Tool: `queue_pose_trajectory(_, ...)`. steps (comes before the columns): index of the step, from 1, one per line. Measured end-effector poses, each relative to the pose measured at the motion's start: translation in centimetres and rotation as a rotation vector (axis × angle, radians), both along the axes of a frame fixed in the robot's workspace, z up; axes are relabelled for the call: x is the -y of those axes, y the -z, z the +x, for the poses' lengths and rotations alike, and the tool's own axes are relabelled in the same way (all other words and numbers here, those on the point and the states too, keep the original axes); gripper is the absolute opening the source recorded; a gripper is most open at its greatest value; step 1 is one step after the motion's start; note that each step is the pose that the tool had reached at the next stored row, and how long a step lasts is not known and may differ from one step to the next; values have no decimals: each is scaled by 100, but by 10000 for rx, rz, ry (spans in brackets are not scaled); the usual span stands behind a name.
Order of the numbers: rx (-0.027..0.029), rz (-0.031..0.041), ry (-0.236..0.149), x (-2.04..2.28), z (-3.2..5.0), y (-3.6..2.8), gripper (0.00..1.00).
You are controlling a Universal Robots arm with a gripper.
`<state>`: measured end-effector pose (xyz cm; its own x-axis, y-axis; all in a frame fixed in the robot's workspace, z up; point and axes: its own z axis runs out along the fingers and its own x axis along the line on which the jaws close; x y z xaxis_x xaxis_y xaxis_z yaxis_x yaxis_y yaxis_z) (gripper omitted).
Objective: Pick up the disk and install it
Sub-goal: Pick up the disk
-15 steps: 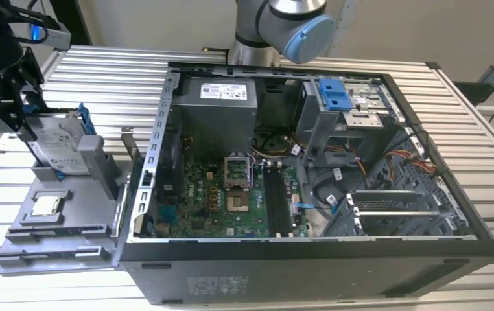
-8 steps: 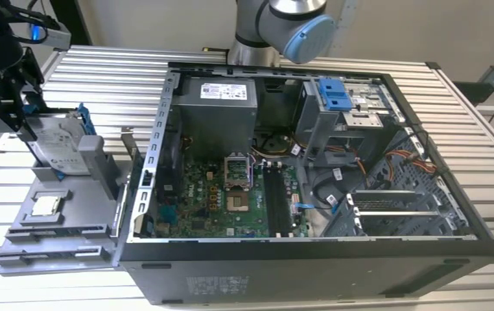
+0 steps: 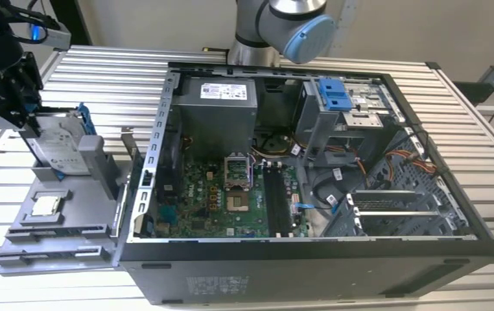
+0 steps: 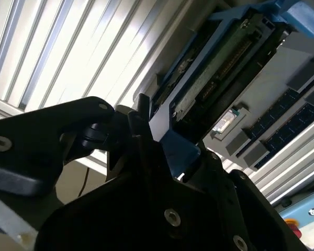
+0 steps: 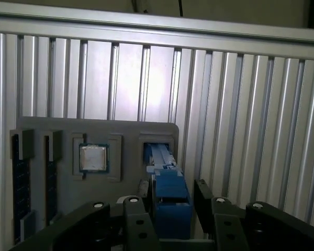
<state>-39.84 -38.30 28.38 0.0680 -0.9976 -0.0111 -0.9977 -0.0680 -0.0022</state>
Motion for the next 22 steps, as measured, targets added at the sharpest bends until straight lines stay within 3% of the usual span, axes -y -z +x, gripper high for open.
queue_pose_trajectory(5,0,5,1,14,-1,0,0)
queue_pose_trajectory(10,0,19,2,63,-1,0,0)
queue_pose_trajectory(22,-1,19,2,65,-1,0,0)
